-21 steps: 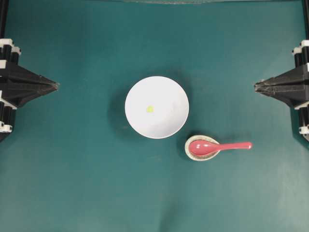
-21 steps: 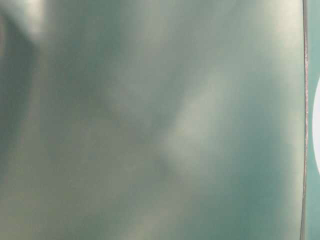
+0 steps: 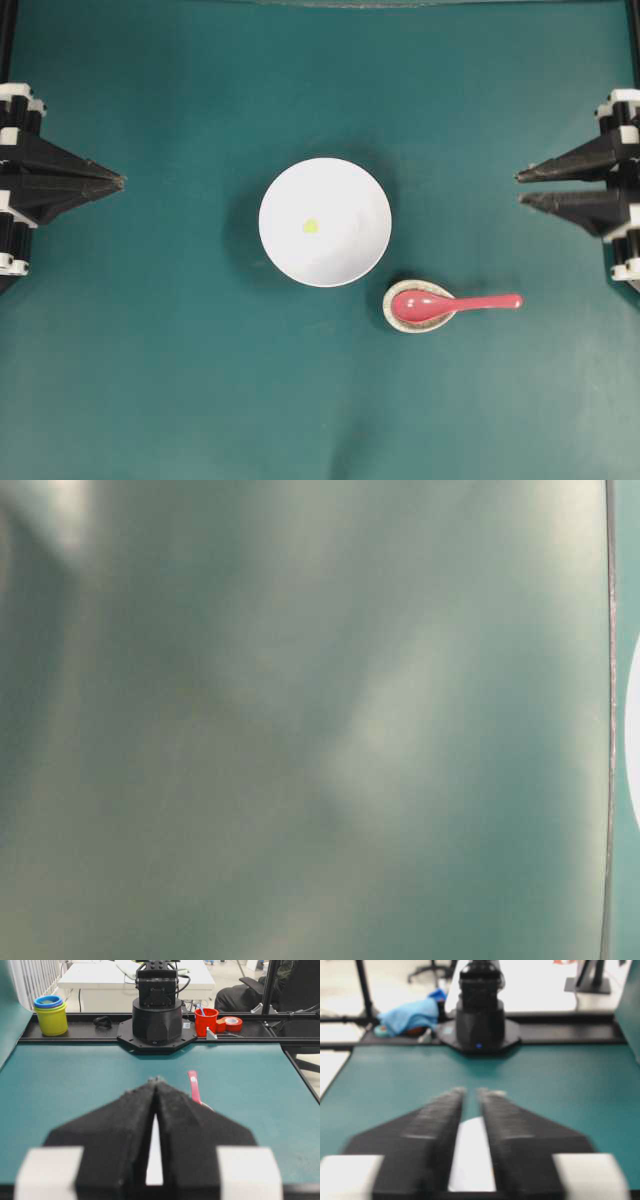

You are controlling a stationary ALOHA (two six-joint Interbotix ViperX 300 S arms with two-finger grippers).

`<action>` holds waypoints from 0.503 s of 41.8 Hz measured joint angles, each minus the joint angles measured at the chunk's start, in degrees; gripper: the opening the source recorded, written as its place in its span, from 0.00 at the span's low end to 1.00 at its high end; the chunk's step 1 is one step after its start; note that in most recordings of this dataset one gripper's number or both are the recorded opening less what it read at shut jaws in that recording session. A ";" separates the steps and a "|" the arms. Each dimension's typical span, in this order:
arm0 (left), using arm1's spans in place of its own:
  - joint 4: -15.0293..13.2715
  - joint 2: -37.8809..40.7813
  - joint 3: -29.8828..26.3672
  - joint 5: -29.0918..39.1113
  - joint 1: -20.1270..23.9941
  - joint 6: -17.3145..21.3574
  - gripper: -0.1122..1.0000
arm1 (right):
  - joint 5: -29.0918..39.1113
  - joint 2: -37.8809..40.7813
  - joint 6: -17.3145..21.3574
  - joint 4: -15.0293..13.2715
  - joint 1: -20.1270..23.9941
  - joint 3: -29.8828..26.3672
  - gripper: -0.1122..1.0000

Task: Scoop the yellow hexagonal prism block from the bowl with a spoon using the right arm.
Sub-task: 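Move the right gripper toward the red spoon handle in the spoon rest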

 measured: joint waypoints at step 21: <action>0.00 0.09 0.00 -2.64 0.00 0.09 0.10 | -6.24 8.00 0.00 0.26 1.85 3.78 0.61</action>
